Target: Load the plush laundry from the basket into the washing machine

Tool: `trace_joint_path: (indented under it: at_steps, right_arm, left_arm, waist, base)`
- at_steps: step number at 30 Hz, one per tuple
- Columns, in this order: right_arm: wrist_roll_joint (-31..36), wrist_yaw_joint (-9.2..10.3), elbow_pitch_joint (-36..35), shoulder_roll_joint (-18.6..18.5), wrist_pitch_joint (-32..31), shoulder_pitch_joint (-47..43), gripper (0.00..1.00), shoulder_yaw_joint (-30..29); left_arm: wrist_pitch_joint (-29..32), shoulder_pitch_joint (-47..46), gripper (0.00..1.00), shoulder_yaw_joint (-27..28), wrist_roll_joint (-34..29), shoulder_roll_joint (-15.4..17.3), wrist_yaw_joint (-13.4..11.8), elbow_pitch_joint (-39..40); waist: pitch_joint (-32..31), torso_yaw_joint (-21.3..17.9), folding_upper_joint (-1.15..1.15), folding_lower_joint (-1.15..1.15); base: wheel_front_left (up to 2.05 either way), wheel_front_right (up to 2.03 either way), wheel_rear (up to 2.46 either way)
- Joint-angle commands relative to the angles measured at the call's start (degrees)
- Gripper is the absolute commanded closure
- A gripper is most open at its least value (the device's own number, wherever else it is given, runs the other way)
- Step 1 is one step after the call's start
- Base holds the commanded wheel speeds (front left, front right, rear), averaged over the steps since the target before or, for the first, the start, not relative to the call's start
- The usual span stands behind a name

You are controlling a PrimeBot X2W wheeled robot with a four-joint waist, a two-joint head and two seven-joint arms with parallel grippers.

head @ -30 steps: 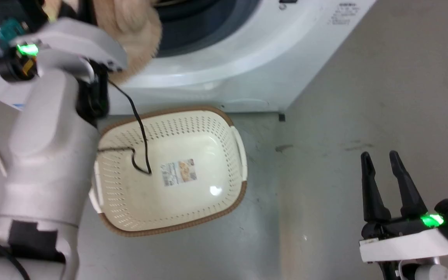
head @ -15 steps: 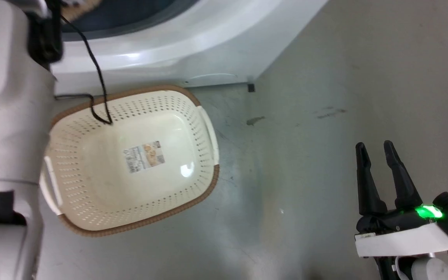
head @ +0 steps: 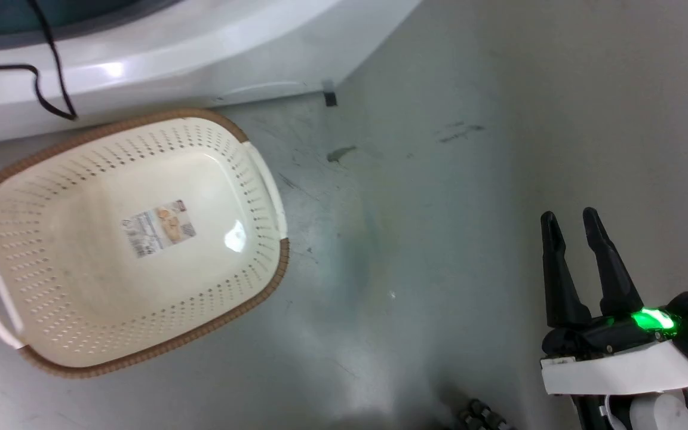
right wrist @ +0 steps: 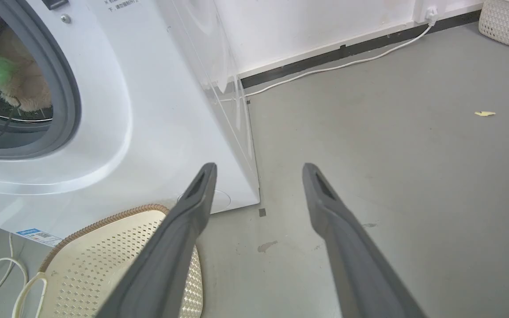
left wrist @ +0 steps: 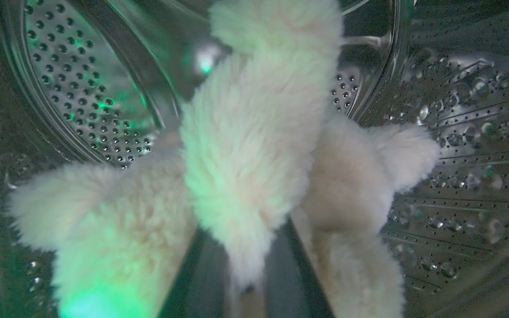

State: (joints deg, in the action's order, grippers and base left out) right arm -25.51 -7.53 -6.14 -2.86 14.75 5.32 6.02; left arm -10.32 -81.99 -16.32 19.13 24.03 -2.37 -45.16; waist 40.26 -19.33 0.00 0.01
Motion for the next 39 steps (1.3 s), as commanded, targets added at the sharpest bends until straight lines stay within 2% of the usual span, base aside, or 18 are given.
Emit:
trace_joint_path:
  at_steps: [1,10,20,21,22,23,30,35,39]
  right_arm:
    - [-0.52,0.04,-0.7,-0.01,0.25,0.44,0.0,0.19]
    - [-0.89,0.04,-2.45,-0.01,0.25,-0.95,0.0,1.36]
    - [-0.56,0.04,-5.08,-0.01,0.25,-3.09,0.0,0.17]
    - [-0.57,0.04,-5.15,-0.01,0.25,-3.12,0.0,0.21]
    - [-0.58,0.04,-5.19,-0.01,0.25,-3.09,0.0,0.27]
    - [-0.62,0.04,-5.19,-0.01,0.25,-3.0,0.0,0.31]
    - [-0.84,0.04,-4.83,-0.01,0.25,-1.79,0.0,0.66]
    - [-0.44,0.04,-4.38,-0.01,0.25,-0.08,0.0,0.46]
    - [0.47,0.04,-3.56,-0.01,0.25,1.46,0.0,-0.3]
  left_arm:
    - [0.44,-1.95,1.0,-0.26,-0.62,0.9,-0.13,0.32]
    - [2.51,-6.54,1.0,-0.07,-1.15,4.04,-0.89,0.79]
    - [4.67,-8.45,1.0,-0.22,-0.14,3.91,-1.19,-1.64]
    - [4.85,-8.57,0.89,-0.23,0.0,3.86,-1.18,-2.01]
    - [4.96,-8.72,0.53,-0.11,0.25,3.77,-1.25,-2.36]
    - [5.35,-8.84,0.0,-0.11,0.43,3.68,-1.27,-2.88]
    - [5.25,-10.12,0.0,-0.18,1.23,3.39,-0.63,-4.48]
    - [3.77,-10.35,0.0,0.23,2.81,1.93,0.3,-5.26]
    - [2.03,-8.76,0.0,0.6,4.93,-0.72,1.54,-6.93]
  waist:
    - [1.77,-1.67,0.0,-0.01]
    - [4.21,-4.73,0.0,-0.01]
    - [6.17,-4.26,0.0,-0.01]
    - [6.32,-4.2,0.0,-0.01]
    - [6.48,-4.16,0.0,-0.01]
    - [6.62,-4.1,0.0,-0.01]
    - [6.9,-3.94,0.0,-0.01]
    - [5.87,-2.75,0.0,-0.01]
    - [3.56,-0.33,0.0,-0.01]
  base:
    - [0.0,0.0,0.0]
    - [0.0,0.0,0.0]
    - [0.0,0.0,0.0]
    - [0.0,0.0,0.0]
    - [0.0,0.0,0.0]
    - [0.0,0.0,0.0]
    - [0.0,0.0,0.0]
    - [0.0,0.0,0.0]
    - [0.0,0.0,0.0]
